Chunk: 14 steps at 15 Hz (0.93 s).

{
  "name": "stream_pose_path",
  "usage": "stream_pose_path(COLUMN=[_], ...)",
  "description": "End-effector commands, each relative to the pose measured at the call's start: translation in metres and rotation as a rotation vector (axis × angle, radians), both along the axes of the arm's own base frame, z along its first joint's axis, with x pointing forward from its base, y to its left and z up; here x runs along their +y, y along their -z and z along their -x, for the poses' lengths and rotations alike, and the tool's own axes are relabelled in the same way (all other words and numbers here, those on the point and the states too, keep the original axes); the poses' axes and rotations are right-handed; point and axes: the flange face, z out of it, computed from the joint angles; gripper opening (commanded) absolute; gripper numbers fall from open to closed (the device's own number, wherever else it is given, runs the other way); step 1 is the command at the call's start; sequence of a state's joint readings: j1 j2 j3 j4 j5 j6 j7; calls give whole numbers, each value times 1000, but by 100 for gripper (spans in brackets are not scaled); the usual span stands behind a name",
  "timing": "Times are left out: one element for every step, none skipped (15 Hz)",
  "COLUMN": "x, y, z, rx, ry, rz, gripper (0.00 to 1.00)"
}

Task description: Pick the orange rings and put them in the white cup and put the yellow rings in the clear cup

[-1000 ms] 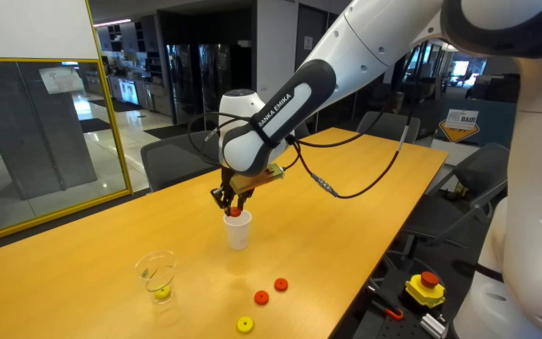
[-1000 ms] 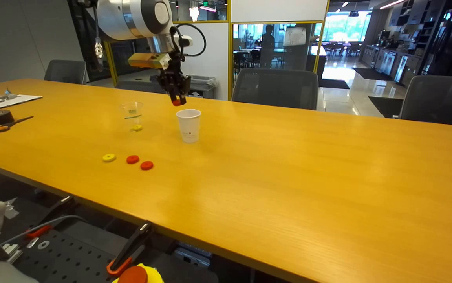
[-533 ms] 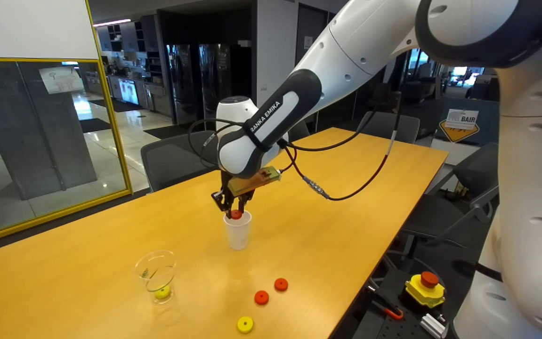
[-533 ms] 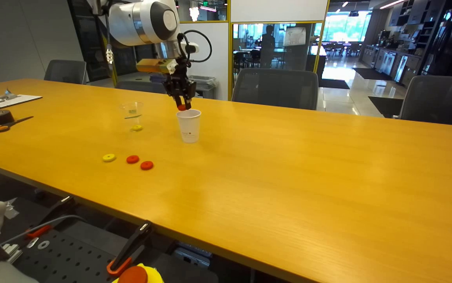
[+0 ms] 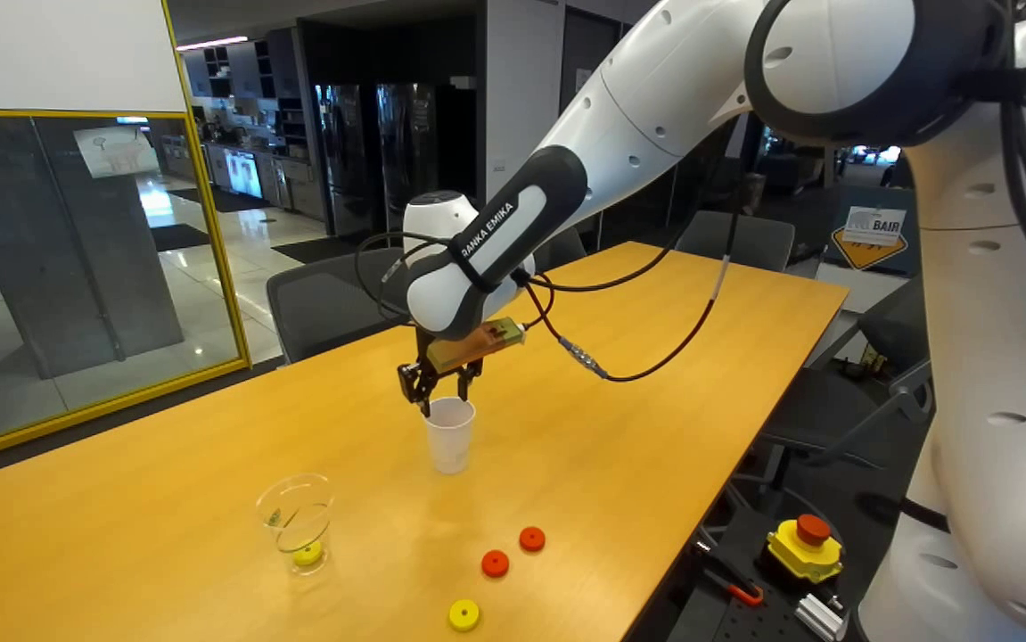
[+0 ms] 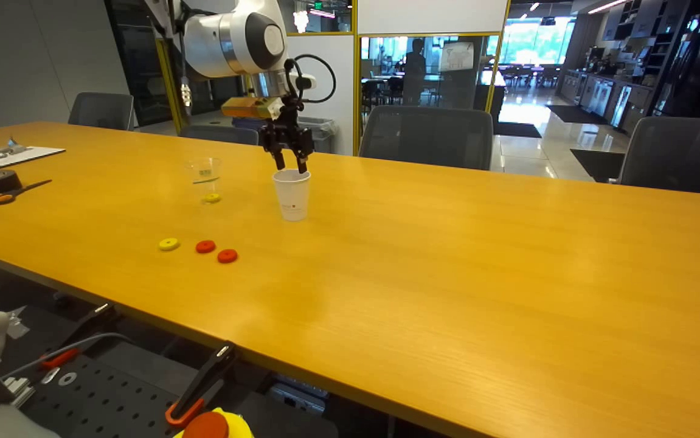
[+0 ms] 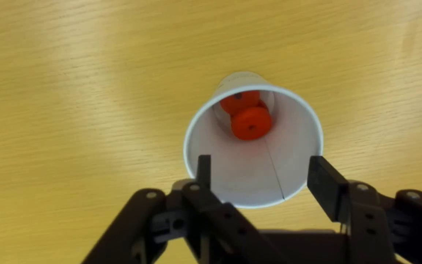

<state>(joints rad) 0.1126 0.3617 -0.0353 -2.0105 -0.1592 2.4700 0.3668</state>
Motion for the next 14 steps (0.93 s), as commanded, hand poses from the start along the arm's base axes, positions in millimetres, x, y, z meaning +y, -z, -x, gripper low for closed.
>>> stream_pose_path(x=[0, 0, 1, 2, 5, 9, 14, 20, 26, 33, 40, 46, 51, 55], y=[-11, -15, -17, -19, -20, -20, -19, -17, -16, -12, -9, -2, 3, 9], z=[-5, -1, 6, 11, 18, 27, 37, 48, 57, 68, 78, 89, 99, 108], rx=[6, 10, 15, 24, 39, 56, 72, 88, 99, 109, 119, 124, 129, 134], ry=[1, 5, 8, 10, 7, -3, -5, -12, -16, -23, -29, -33, -36, -36], rz=[6, 4, -1, -3, -2, -9, -10, -15, -19, -23, -29, -36, -42, -49], gripper=[100, 100, 100, 100, 100, 100, 100, 100, 100, 100, 100, 100, 100, 100])
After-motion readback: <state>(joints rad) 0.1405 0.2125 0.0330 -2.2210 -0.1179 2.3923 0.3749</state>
